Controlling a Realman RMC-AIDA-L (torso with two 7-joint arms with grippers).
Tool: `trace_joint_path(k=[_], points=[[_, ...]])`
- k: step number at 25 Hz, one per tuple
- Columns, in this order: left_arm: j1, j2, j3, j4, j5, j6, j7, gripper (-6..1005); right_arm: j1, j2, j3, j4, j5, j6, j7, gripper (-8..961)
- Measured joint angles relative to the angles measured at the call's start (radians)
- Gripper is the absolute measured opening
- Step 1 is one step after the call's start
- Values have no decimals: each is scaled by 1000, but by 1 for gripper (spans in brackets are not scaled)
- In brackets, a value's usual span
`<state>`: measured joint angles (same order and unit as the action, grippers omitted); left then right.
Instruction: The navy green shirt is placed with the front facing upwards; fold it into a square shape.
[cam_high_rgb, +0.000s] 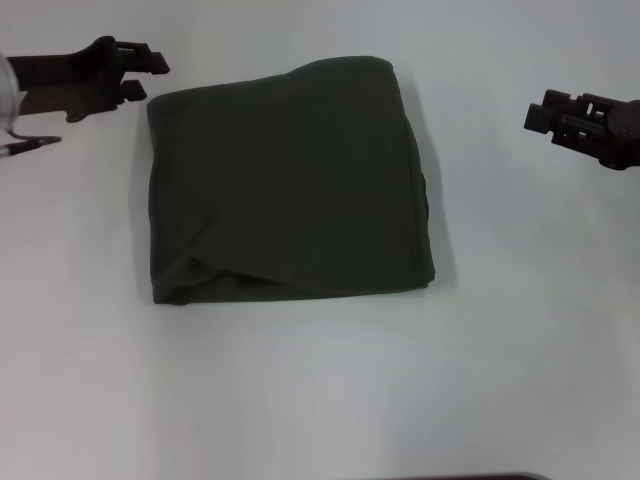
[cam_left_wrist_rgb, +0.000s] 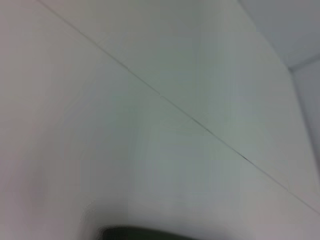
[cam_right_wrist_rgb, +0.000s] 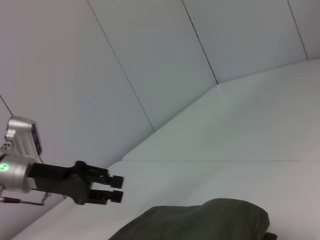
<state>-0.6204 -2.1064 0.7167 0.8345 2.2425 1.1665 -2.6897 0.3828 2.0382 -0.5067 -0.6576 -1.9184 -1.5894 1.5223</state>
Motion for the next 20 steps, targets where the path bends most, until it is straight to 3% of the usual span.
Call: trace_joint_path(k=[6, 12, 20], points=[[17, 10, -109, 43, -14, 363, 122, 487, 24, -14, -30, -1, -1, -7, 70, 495], [45, -5, -105, 44, -15, 424, 163, 487, 57, -28, -89, -4, -10, -14, 184, 495], [40, -4, -59, -44, 16, 361, 243, 486, 71, -25, -102, -4, -31, -12, 277, 496]])
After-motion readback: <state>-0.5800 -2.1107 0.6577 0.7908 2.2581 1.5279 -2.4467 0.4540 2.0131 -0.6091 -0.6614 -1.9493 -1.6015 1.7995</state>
